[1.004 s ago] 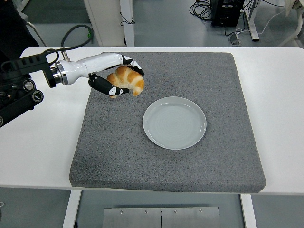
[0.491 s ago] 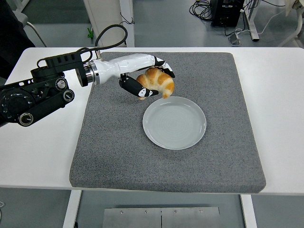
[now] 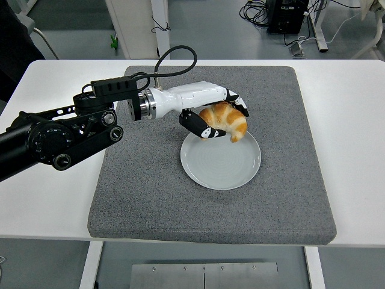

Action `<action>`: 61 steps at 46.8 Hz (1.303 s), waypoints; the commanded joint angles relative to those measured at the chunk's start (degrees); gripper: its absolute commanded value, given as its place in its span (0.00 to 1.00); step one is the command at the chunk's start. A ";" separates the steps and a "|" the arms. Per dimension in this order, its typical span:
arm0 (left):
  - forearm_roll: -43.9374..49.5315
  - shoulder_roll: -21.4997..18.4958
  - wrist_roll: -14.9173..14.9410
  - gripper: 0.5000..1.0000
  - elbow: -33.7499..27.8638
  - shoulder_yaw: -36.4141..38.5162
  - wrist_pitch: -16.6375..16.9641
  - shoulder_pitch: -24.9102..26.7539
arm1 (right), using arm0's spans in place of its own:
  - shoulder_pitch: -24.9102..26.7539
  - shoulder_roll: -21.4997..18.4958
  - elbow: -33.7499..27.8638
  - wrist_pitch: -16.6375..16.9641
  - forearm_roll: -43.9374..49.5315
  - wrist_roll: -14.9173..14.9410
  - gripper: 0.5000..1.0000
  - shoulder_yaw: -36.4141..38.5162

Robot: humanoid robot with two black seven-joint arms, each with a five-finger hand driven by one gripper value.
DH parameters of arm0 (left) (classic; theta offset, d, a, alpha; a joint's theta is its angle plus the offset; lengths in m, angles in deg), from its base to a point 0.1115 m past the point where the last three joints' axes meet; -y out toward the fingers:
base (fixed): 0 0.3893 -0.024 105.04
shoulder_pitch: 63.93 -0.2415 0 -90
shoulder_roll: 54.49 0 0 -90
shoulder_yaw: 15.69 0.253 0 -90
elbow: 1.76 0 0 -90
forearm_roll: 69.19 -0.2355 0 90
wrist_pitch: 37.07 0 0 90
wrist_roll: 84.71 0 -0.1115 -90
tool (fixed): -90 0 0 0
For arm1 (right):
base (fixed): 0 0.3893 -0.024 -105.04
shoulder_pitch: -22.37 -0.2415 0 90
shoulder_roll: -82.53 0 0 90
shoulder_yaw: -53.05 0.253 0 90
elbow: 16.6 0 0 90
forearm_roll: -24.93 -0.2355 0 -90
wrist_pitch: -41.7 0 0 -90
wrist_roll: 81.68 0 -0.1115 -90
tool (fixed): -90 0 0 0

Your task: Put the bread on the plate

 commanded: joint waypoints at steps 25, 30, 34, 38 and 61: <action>-4.08 3.77 -0.52 0.22 5.63 2.02 4.09 -3.11 | 0.00 0.00 0.00 -0.07 0.00 -0.07 1.00 0.00; -4.08 4.73 -0.52 0.22 6.68 3.42 5.75 -3.29 | 0.00 0.00 0.00 -0.07 0.00 -0.07 1.00 0.00; -4.08 5.35 -0.52 0.22 7.30 4.83 6.98 -3.55 | 0.00 0.00 0.00 -0.07 0.00 0.02 1.00 0.00; -4.08 5.53 -0.52 0.22 7.48 5.97 8.13 -3.55 | 0.00 0.00 0.00 -0.07 0.00 0.02 1.00 0.00; -4.08 7.46 -0.34 0.22 9.58 7.03 9.01 -4.08 | 0.00 0.00 0.00 -0.07 0.00 0.02 1.00 0.00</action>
